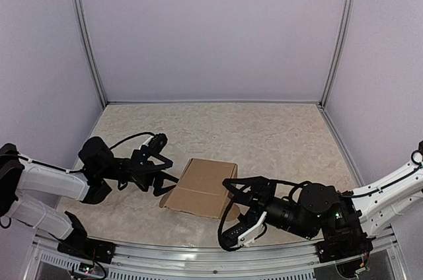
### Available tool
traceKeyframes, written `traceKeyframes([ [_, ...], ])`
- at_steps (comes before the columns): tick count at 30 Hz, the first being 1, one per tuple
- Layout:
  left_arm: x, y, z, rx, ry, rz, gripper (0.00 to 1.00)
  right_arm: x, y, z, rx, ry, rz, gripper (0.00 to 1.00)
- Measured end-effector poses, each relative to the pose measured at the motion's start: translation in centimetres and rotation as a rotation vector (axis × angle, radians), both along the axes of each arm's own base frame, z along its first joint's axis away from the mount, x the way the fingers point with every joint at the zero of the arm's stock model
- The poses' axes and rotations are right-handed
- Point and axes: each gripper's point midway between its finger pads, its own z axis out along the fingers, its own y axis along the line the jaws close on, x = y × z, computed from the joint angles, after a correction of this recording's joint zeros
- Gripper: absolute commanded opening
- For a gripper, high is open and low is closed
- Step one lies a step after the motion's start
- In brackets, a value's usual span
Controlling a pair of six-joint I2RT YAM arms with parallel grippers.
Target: Fold the paper box
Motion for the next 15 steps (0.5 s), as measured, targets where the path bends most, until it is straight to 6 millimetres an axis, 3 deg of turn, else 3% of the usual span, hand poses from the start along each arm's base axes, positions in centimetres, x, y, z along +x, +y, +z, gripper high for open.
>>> traceKeyframes([
  [4, 0.8, 0.7, 0.0, 0.047, -0.065, 0.072, 0.99, 0.2, -0.6, -0.4, -0.013, 0.04, -0.015, 0.48],
  [7, 2.6, 1.4, -0.1, 0.148, -0.126, 0.182, 0.99, 0.6, -1.0, -1.0, -0.029, 0.095, -0.039, 0.48],
  [12, 4.8, 3.1, 3.0, 0.294, -0.316, 0.37, 0.99, 2.4, -1.6, -0.5, 0.008, 0.267, -0.099, 0.47],
  [15, 5.1, 4.5, 3.4, 0.366, -0.391, 0.438, 0.99, 4.1, -2.0, 0.5, 0.072, 0.404, -0.129, 0.47],
])
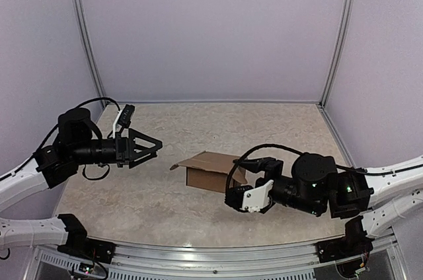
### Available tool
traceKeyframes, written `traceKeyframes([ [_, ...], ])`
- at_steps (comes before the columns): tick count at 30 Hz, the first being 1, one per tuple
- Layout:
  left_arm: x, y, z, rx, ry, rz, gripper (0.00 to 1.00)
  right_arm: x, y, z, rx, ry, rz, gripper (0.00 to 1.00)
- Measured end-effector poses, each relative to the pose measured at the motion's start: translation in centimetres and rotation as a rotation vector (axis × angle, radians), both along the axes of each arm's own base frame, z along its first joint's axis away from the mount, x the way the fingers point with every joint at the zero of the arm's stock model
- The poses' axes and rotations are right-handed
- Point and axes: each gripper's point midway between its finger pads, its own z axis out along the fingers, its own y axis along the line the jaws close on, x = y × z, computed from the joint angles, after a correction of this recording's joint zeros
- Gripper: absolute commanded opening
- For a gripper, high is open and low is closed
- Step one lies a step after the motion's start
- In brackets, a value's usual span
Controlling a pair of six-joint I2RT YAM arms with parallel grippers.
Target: Fold the paper box
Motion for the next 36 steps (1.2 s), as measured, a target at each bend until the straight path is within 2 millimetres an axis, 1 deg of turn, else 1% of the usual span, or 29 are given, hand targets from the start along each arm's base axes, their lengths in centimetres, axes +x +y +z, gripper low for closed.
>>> traceKeyframes([
  [3, 0.0, 1.0, -1.2, 0.074, -0.015, 0.041, 0.99, 1.2, -0.4, 0.4, 0.075, 0.146, -0.015, 0.47],
  [6, -0.2, 1.4, -2.3, 0.144, -0.028, 0.062, 0.99, 2.1, -0.9, -0.4, 0.123, 0.298, -0.018, 0.47],
  [8, -0.6, 1.4, -2.2, 0.176, -0.055, 0.059, 0.99, 2.4, -1.0, -1.0, 0.148, 0.403, -0.012, 0.46],
  [12, -1.4, 0.6, -0.6, 0.203, -0.146, 0.03, 0.99, 2.7, -1.2, -2.3, 0.204, 0.594, 0.017, 0.46],
  [15, -1.8, -0.3, 0.3, 0.229, -0.198, -0.004, 0.99, 2.7, -1.3, -4.1, 0.227, 0.737, 0.037, 0.46],
  [17, -2.0, -1.2, 0.4, 0.253, -0.223, -0.034, 0.99, 2.7, -1.3, -5.4, 0.23, 0.82, 0.046, 0.46],
  [20, -2.0, -2.0, -0.5, 0.3, -0.234, -0.063, 0.99, 2.6, -1.1, -7.0, 0.232, 0.94, 0.058, 0.45],
  [22, -1.8, -2.2, -1.3, 0.339, -0.235, -0.071, 0.99, 2.4, -0.9, -7.7, 0.234, 0.995, 0.07, 0.45],
  [27, -1.0, -2.9, -2.8, 0.414, -0.234, -0.081, 0.99, 1.9, -0.2, -8.4, 0.237, 1.071, 0.103, 0.43],
  [30, -0.7, -3.5, -3.8, 0.461, -0.222, -0.095, 0.95, 1.8, 0.1, -8.7, 0.237, 1.093, 0.115, 0.43],
  [36, -0.7, -4.6, -6.1, 0.516, -0.184, -0.136, 0.72, 2.0, 0.6, -9.5, 0.236, 1.11, 0.111, 0.41],
])
